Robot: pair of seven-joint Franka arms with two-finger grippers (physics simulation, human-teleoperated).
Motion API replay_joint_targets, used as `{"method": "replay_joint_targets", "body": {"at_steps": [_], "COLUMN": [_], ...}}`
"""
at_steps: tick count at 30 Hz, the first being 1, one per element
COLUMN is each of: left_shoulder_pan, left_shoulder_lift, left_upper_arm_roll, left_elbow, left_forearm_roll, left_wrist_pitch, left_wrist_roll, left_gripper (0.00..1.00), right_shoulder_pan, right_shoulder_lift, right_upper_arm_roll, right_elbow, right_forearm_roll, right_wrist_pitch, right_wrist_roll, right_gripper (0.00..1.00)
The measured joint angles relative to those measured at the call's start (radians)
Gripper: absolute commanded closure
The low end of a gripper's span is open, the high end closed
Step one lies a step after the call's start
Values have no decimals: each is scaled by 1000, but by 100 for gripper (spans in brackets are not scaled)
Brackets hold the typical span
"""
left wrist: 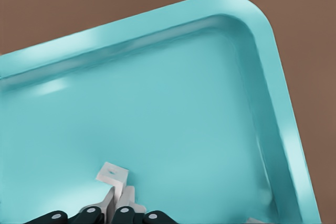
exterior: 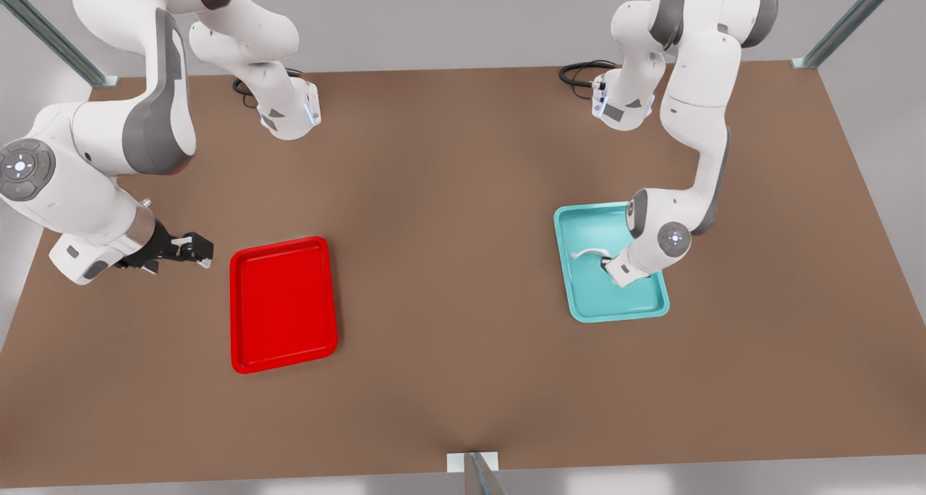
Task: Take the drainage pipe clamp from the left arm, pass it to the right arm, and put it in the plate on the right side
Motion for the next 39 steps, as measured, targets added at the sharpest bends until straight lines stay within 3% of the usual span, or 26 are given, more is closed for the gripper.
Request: {"method": "replay_joint_targets", "body": {"at_steps": [6,10,16,22,31,39], "left_shoulder_pan": [10,-10,-215,-339,-357,-358], "left_shoulder_lift": [-65,-83,-36,89,105,105], "left_upper_arm_roll": [4,-23,-46,-47,-77,-84], "left_elbow": [44,240,461,666,698,698], "left_forearm_roll": [1,-44,-154,-195,-219,-224], "left_wrist_pitch": [-51,-181,-286,-325,-343,-346], "left_wrist_roll": [-15,-94,-366,-702,-1101,-1279], "left_gripper": [79,79,79,79,79,79], "right_shoulder_pan": [0,-4,67,109,229,327], "right_shoulder_lift": [0,-1,66,199,267,389], "right_upper_arm_roll": [0,25,72,217,269,307], "right_elbow": [0,6,69,145,150,254], "right_forearm_roll": [1,1,-1,1,0,-4], "right_wrist_pitch": [0,0,9,45,154,294], "right_wrist_roll": [0,0,38,202,544,818], "right_gripper": [0,0,0,0,0,0]}}
